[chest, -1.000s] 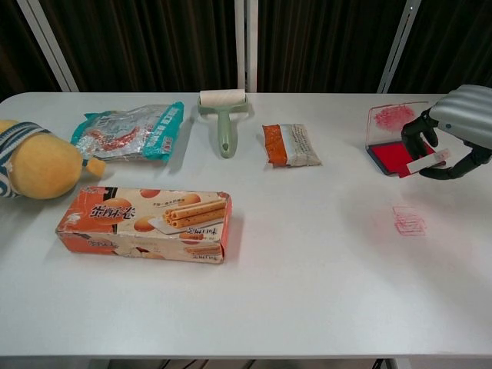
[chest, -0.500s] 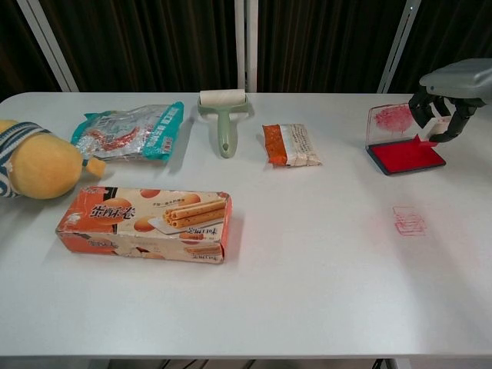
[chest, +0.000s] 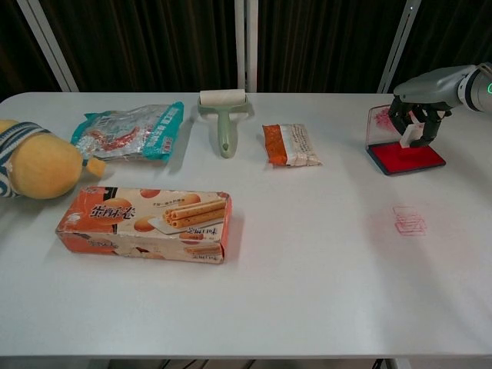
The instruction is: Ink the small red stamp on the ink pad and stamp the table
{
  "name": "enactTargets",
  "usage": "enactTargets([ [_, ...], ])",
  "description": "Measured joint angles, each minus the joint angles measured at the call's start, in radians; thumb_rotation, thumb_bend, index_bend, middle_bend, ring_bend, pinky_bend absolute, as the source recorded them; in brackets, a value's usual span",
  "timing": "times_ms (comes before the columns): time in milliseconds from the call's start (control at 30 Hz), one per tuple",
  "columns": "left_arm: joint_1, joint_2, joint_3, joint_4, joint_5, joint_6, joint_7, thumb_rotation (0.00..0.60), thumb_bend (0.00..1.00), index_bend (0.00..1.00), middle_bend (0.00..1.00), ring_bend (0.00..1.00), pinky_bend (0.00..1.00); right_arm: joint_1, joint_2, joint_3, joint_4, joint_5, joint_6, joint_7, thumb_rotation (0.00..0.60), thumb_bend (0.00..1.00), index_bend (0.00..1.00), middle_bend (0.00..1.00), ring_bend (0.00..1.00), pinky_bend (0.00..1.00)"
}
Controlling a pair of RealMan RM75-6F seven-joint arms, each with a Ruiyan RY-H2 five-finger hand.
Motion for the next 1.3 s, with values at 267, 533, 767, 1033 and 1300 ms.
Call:
enactTargets([
  [267, -0.004, -0.002, 0.000, 0.004, -0.003, -0.010, -0.002, 0.469, 0.12, 0.13, 0.19, 0.12, 0.21, 0.012, -0.034, -0.018, 0.048, 0.058, -0.051, -0.016, 0.600, 0.37, 0.69, 0.58, 0.56, 0.74],
  [533, -0.009, -0.005, 0.000, 0.008, -0.008, -0.021, -0.002, 0.464, 0.12, 0.13, 0.19, 0.12, 0.21, 0.022, -0.067, -0.027, 0.095, 0.068, -0.063, -0.013, 0.600, 0.37, 0.69, 0.58, 0.56, 0.74],
  [767, -0.014, -0.005, -0.003, 0.010, -0.014, -0.028, -0.002, 0.466, 0.12, 0.13, 0.19, 0.12, 0.21, 0.026, -0.089, -0.031, 0.136, 0.061, -0.081, 0.005, 0.600, 0.37, 0.69, 0.58, 0.56, 0.74],
  [1033, -0.013, 0.000, -0.004, 0.003, -0.011, -0.021, 0.001, 0.467, 0.12, 0.13, 0.19, 0.12, 0.21, 0.026, -0.069, -0.016, 0.107, 0.037, -0.060, 0.038, 0.600, 0.37, 0.69, 0.58, 0.56, 0.74],
  [1300, -0.008, 0.006, -0.003, -0.014, -0.002, -0.005, 0.004, 0.464, 0.12, 0.13, 0.19, 0.12, 0.21, 0.013, 0.049, 0.005, -0.083, 0.008, 0.014, 0.054, 0.600, 0.37, 0.69, 0.58, 0.56, 0.74],
])
